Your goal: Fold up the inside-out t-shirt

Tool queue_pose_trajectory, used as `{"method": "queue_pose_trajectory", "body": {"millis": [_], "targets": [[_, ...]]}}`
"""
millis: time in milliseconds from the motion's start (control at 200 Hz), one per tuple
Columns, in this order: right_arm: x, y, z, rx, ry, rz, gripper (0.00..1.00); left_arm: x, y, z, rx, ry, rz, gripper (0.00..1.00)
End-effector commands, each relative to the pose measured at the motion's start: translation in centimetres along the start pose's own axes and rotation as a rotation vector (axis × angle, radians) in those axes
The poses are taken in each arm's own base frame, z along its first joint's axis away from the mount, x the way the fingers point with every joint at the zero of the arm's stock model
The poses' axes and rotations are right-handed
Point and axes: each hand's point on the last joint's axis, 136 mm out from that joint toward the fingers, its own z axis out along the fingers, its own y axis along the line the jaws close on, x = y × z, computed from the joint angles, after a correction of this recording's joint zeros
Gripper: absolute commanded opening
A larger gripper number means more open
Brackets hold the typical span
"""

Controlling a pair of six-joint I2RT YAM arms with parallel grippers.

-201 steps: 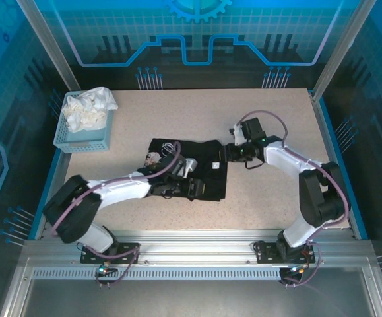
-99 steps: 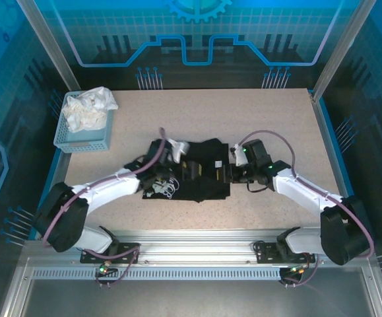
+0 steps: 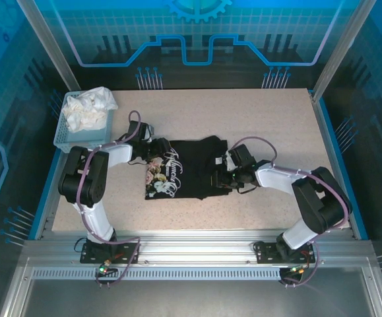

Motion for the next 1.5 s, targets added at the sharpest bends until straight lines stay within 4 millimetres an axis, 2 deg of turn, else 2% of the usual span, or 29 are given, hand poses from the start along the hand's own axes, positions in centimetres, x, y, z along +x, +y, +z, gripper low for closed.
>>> {"method": "queue_pose_trajectory", "body": {"millis": [0, 55, 100, 120, 175, 220, 235, 320, 355, 390, 430, 495, 575, 645, 670, 720, 760, 840, 950, 1100, 1260, 1496], "targets": [[-3.0, -3.2, -0.4, 0.131, -0.052, 0.016, 0.47, 5.4, 1.5, -0.8, -0.004, 0.126, -0.067, 0.65], [-4.5, -3.7, -0.6, 0.146, -0.067, 0.011, 0.47, 7.9, 1.8, -1.9, 0.001, 0.148, -0.07, 0.65], [-6.7, -3.6, -0.8, 0.159, -0.089, -0.013, 0.47, 10.1, 1.7, -2.9, -0.001, 0.163, -0.051, 0.65], [-7.1, -3.8, -0.6, 0.168, -0.085, -0.018, 0.47, 11.4, 1.9, -3.4, -0.009, 0.173, -0.042, 0.65], [-9.6, -3.4, -0.4, 0.174, -0.097, -0.042, 0.47, 14.6, 1.2, -4.6, 0.001, 0.195, 0.0, 0.65], [-11.5, -2.6, 0.0, 0.155, -0.108, -0.066, 0.48, 17.1, 0.0, -5.4, 0.028, 0.213, 0.052, 0.65], [-12.6, -1.9, 0.0, 0.134, -0.121, -0.081, 0.48, 18.2, -0.7, -5.7, 0.046, 0.224, 0.078, 0.65], [-15.8, 1.5, 0.6, 0.036, -0.137, -0.15, 0.48, 22.6, -4.6, -7.4, 0.166, 0.278, 0.206, 0.66], [-16.9, 3.3, 0.7, -0.012, -0.137, -0.187, 0.49, 23.7, -6.2, -8.1, 0.225, 0.303, 0.237, 0.66], [-17.3, 4.1, 0.7, -0.031, -0.13, -0.204, 0.49, 24.1, -7.7, -8.8, 0.279, 0.322, 0.255, 0.67], [-17.8, 5.2, 0.2, -0.049, -0.133, -0.233, 0.5, 23.7, -8.8, -9.4, 0.316, 0.311, 0.275, 0.67], [-17.6, 5.0, -0.8, -0.025, -0.141, -0.255, 0.52, 21.5, -9.5, -10.0, 0.3, 0.215, 0.31, 0.67], [-16.4, 2.3, -2.6, 0.041, -0.136, -0.229, 0.56, 17.2, -9.4, -10.2, 0.261, 0.093, 0.273, 0.74], [-15.1, -0.7, -3.6, 0.092, -0.117, -0.162, 0.61, 12.5, -8.1, -9.8, 0.213, -0.007, 0.185, 0.78], [-14.4, -1.9, -3.9, 0.108, -0.11, -0.136, 0.66, 10.9, -7.6, -9.6, 0.196, -0.035, 0.158, 0.79], [-13.3, -3.3, -4.2, 0.127, -0.092, -0.104, 0.78, 8.2, -6.5, -8.7, 0.144, -0.063, 0.126, 0.81], [-12.5, -4.1, -4.3, 0.145, -0.068, -0.093, 0.84, 6.6, -5.8, -7.7, 0.1, -0.055, 0.122, 0.82], [-11.1, -4.9, -3.9, 0.183, -0.027, -0.101, 0.88, 4.6, -5.4, -5.3, 0.047, 0.001, 0.147, 0.83], [-10.3, -6.0, -3.4, 0.212, 0.004, -0.087, 0.89, 3.6, -5.5, -2.4, 0.022, 0.077, 0.173, 0.84], [-9.7, -5.4, -1.8, 0.169, 0.042, -0.083, 0.88, 3.7, -5.9, 0.0, 0.04, 0.159, 0.199, 0.83], [-9.0, -5.4, -0.5, 0.16, 0.075, -0.077, 0.85, 4.5, -5.9, 1.6, 0.061, 0.222, 0.193, 0.82], [-7.3, -4.5, 0.8, 0.139, 0.117, -0.086, 0.79, 6.7, -7.6, 2.6, 0.135, 0.291, 0.229, 0.73]]}}
